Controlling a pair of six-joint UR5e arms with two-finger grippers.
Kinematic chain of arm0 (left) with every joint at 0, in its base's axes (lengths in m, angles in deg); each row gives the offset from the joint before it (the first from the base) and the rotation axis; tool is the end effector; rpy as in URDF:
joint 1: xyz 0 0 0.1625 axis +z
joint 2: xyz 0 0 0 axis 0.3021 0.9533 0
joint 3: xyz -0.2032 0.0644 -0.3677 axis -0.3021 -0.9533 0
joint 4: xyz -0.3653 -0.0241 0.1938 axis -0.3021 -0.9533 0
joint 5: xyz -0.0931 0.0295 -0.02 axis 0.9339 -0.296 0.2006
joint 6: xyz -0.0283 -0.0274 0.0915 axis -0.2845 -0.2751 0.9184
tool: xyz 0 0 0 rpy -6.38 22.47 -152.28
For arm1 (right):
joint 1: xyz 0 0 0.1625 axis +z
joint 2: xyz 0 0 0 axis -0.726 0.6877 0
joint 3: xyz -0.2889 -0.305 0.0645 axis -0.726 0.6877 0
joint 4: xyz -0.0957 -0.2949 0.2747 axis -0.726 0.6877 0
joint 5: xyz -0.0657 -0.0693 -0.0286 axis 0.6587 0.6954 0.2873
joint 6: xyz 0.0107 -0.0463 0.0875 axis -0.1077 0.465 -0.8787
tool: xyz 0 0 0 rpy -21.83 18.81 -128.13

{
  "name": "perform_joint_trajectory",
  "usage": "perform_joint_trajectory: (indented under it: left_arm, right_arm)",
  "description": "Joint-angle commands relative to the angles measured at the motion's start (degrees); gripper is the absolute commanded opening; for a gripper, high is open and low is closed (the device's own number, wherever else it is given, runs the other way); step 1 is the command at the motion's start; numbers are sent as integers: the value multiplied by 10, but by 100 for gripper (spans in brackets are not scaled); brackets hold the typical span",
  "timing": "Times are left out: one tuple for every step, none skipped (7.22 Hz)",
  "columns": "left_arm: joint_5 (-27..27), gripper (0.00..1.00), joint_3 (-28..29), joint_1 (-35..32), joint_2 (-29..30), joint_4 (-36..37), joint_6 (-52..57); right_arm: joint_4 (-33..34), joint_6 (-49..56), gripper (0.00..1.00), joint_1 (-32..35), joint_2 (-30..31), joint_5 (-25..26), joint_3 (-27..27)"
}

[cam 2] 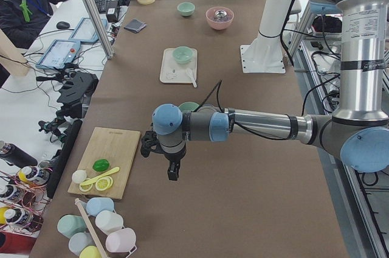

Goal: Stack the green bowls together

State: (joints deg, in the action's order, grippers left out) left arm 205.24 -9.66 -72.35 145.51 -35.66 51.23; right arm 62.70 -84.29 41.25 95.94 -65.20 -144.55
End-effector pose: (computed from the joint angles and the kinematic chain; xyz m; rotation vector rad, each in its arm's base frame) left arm -0.0616 -0.4571 0.6245 0.0271 0.7961 0.0904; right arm 0.0521 -0.3888 0.6150 0.0309 -0.7292 -0.0569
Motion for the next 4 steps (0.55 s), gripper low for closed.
perform_joint_trajectory:
  left_arm:
    - [-6, 99, 1, 3, 0, 0, 0]
    - [-2, 99, 0, 3, 0, 0, 0]
    - [-2, 99, 0, 3, 0, -1, 0]
    - [-1, 99, 0, 3, 1, -1, -1]
  right_arm:
    - [0, 0, 100, 0, 0, 0, 0]
    - [0, 0, 100, 0, 0, 0, 0]
    - [0, 0, 100, 0, 0, 0, 0]
    - [0, 0, 100, 0, 0, 0, -1]
